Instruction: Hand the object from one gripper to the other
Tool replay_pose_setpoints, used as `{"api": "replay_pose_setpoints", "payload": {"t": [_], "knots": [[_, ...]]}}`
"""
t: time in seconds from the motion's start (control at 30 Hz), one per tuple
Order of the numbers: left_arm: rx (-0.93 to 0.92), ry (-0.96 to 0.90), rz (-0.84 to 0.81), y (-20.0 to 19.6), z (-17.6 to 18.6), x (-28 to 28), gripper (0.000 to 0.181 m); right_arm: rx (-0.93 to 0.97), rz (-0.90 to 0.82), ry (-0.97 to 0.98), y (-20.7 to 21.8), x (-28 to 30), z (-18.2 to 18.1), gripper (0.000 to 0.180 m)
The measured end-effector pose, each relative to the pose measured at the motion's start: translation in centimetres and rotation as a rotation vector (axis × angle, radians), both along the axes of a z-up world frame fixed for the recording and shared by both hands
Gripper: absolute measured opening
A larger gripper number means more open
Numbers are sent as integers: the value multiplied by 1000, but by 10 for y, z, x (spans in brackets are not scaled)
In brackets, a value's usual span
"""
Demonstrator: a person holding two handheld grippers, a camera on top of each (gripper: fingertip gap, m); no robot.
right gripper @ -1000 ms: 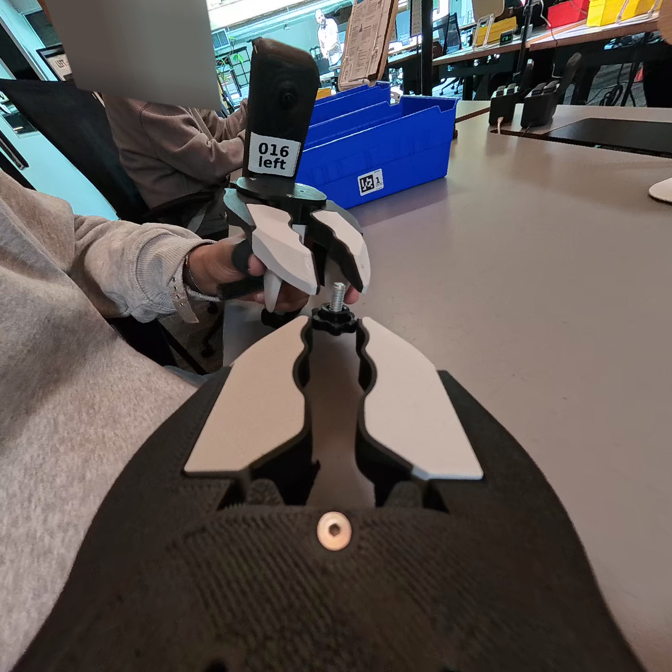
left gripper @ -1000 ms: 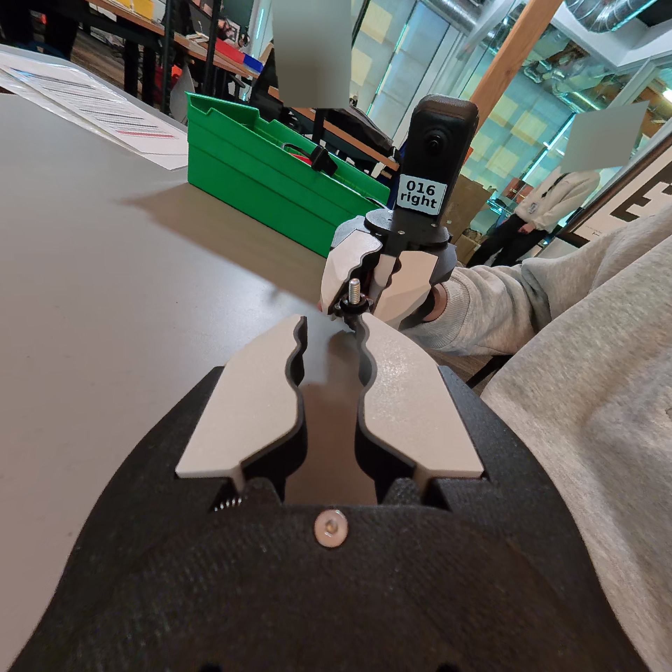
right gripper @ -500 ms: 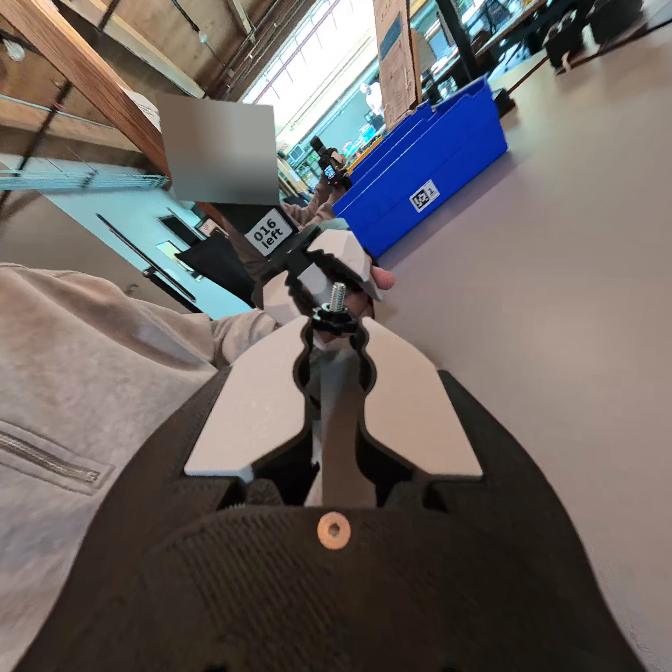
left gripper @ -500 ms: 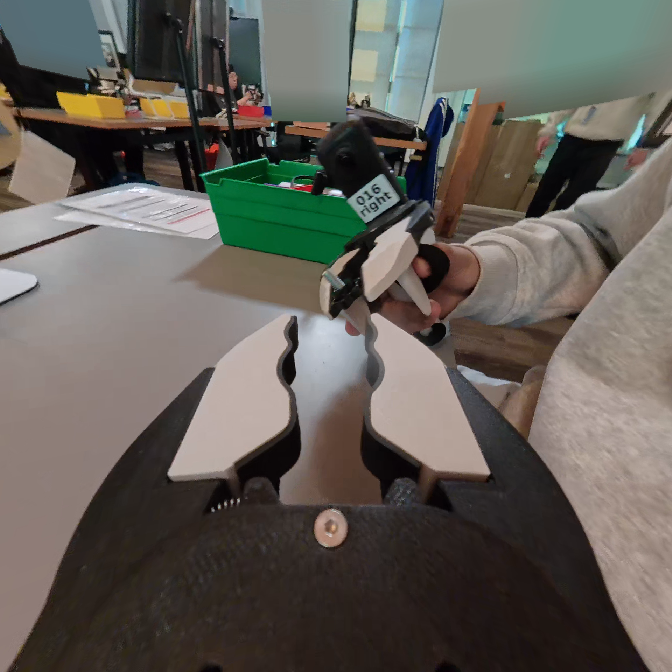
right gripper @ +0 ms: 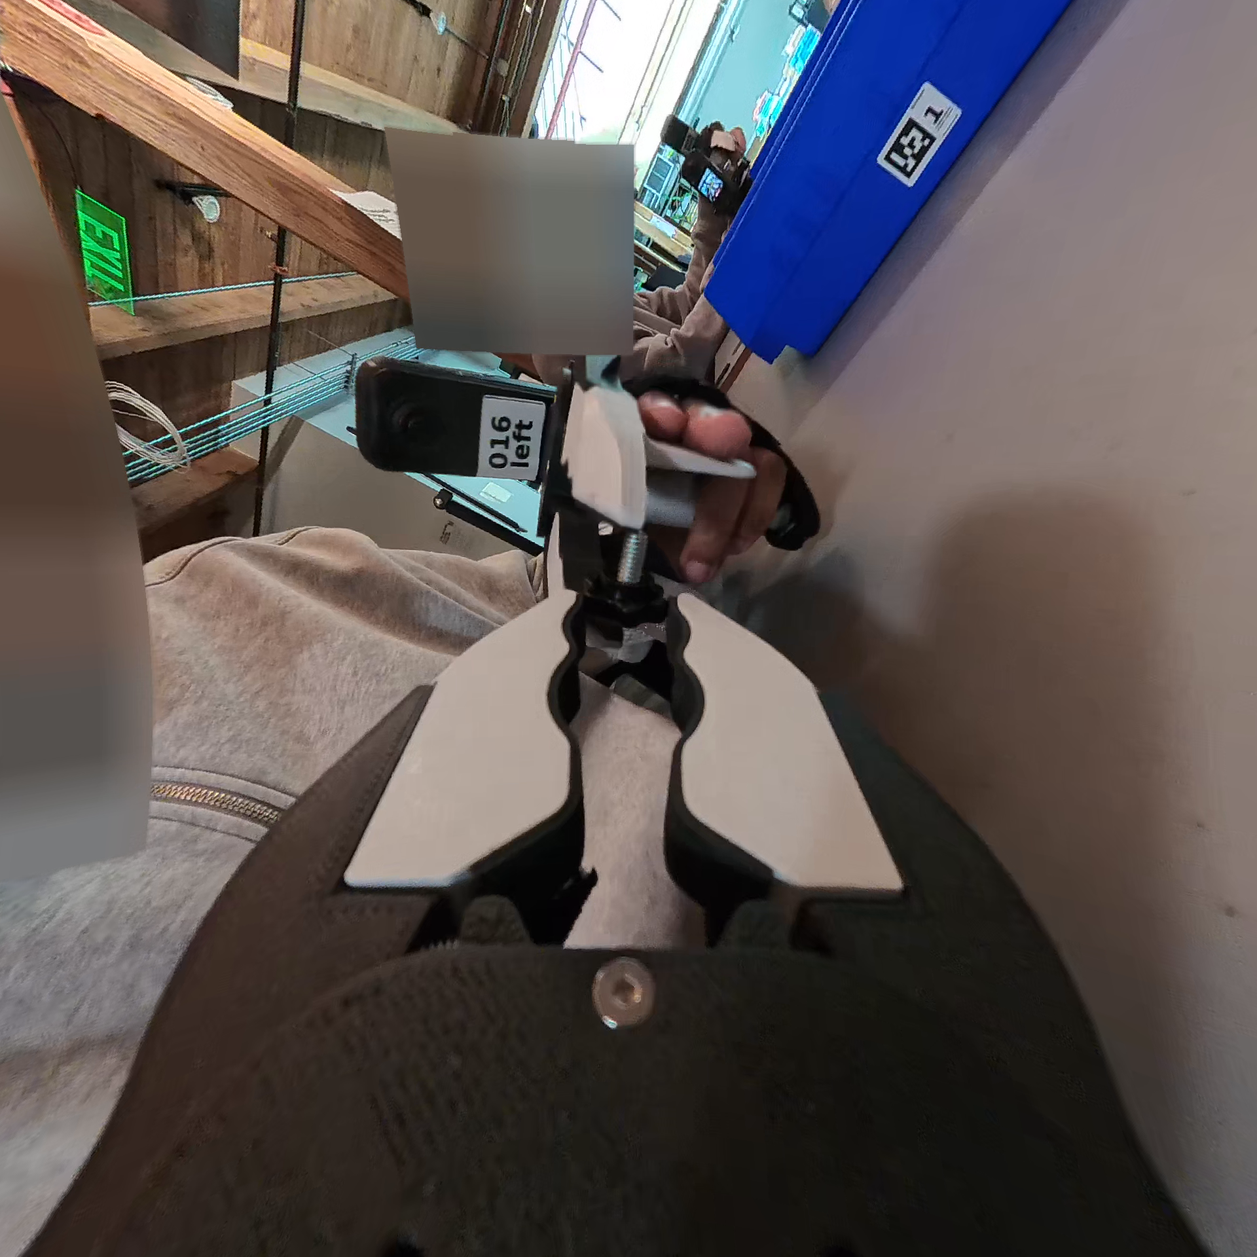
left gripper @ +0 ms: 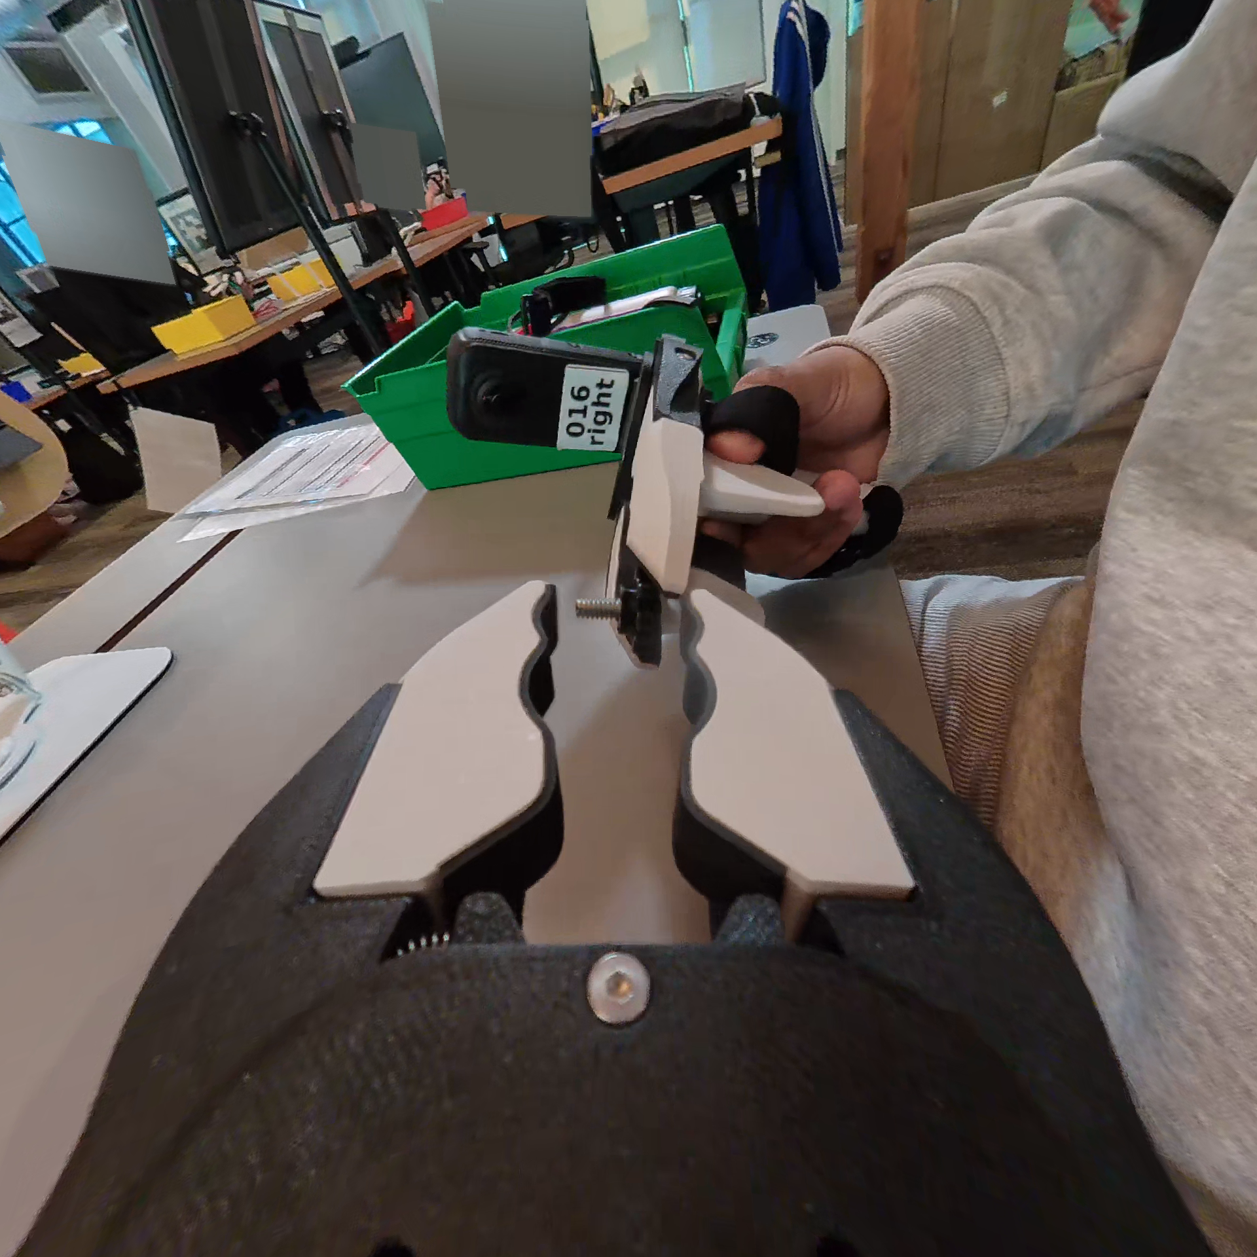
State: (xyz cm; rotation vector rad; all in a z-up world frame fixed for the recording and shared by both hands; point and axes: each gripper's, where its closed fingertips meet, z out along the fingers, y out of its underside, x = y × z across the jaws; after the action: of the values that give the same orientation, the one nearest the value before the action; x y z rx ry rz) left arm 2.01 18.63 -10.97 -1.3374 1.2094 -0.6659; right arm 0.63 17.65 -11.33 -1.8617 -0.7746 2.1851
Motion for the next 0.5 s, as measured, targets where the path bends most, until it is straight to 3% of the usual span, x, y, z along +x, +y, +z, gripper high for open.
{"api": "replay_pose_setpoints", "payload": {"t": [0.33, 0.5], "knots": [[-142, -67, 16, 8, 2, -8, 24, 116, -69, 49, 11, 5, 8, 34], [-365, -225, -29, 11, 10, -12, 23, 412, -238, 79, 29, 13, 20, 34]]}}
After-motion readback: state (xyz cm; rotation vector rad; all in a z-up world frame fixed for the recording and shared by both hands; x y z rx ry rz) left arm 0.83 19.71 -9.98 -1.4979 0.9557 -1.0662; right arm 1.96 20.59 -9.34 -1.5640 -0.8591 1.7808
